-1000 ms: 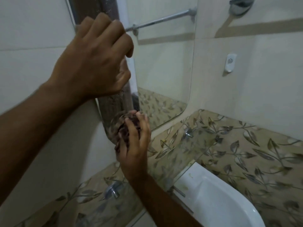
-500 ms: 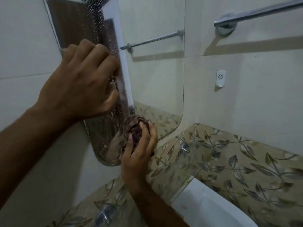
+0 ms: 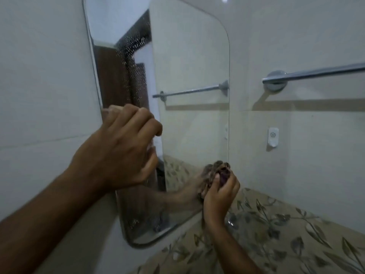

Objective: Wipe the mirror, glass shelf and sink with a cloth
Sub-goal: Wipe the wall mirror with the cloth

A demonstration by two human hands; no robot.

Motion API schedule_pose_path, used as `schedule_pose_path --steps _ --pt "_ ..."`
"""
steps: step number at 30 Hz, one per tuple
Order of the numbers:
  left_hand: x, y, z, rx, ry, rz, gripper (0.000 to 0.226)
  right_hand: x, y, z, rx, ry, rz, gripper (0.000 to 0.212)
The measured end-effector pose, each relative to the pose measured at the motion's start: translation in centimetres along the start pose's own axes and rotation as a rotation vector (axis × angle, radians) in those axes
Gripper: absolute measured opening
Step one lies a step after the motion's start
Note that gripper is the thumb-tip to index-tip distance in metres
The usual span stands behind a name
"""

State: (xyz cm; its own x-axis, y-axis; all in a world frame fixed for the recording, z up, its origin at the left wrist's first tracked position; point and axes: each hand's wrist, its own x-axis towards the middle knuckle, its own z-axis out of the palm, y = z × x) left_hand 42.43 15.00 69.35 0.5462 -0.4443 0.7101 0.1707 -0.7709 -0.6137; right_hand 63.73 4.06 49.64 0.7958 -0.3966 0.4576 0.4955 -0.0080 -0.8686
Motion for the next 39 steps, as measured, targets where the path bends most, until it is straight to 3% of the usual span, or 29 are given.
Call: schedule_pose_path --steps 11,15,20,23,28,33,39 --pt "0.2 0.0 -0.1 -0.068 0.021 0.004 0.029 6.6 -17.9 4.2 0.096 -0.068 -0.557 0.039" --pt "0.2 0.0 -0.2 -0.107 0.010 -0.007 0.031 3.0 -16.6 3.3 0.100 -0.138 -0.673 0.041" --pt "0.1 -0.1 -0.6 -0.197 0.037 -0.048 0.027 -4.5 -10.5 0.9 0.037 -0.268 -0.978 0.043" --pt "-0.2 -0.3 -0.8 -0.300 0.127 -0.129 0.027 -3.7 -11.7 1.5 0.044 -0.301 -1.030 0.048" --pt "-0.1 -0.3 -1.4 -0.381 0.338 -0.328 0.016 -0.1 -21.1 3.7 0.106 -0.333 -1.112 0.057" --pt "-0.1 -0.4 -1.4 -0.408 0.368 -0.408 0.012 3.0 -30.1 5.6 0.107 -0.337 -1.115 0.053" --pt "0.0 -0.5 -1.7 -0.472 0.383 -0.425 0.009 1.3 -27.3 4.5 0.061 -0.367 -1.239 0.042"
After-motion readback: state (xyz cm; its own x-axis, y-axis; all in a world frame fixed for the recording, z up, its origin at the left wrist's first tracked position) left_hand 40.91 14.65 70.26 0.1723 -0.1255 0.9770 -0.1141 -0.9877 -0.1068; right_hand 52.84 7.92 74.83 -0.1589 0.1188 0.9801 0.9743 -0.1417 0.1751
